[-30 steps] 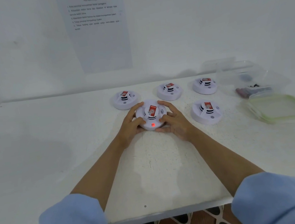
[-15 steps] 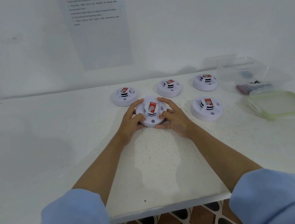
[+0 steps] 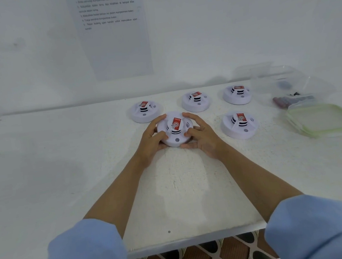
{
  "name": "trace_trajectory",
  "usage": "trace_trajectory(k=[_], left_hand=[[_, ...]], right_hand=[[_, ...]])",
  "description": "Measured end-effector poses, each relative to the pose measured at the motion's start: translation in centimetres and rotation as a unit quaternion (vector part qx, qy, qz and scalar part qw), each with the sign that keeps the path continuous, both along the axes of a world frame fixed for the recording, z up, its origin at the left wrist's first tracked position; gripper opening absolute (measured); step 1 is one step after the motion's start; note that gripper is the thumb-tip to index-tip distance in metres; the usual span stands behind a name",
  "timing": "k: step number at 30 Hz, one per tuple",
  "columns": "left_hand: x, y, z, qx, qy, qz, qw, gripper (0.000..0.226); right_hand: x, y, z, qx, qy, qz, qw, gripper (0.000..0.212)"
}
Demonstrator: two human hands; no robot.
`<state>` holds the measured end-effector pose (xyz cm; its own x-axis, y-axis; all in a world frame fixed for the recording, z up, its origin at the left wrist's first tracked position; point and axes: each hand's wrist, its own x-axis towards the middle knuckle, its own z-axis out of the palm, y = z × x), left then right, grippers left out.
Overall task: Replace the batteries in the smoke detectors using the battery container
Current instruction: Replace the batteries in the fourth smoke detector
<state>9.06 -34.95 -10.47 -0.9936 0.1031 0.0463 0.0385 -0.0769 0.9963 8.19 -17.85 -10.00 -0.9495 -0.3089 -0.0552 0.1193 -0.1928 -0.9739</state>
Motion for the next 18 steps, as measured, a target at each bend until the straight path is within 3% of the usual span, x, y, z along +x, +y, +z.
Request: trace_trajectory(k=[18], left_hand=[[-0.17,-0.16,-0.22,-0.01,0.004,-0.003,1.0,0.045]], right_hand=[[0.14,-0.03,-0.02,0.006,0.004,0.001,1.0,0.047]])
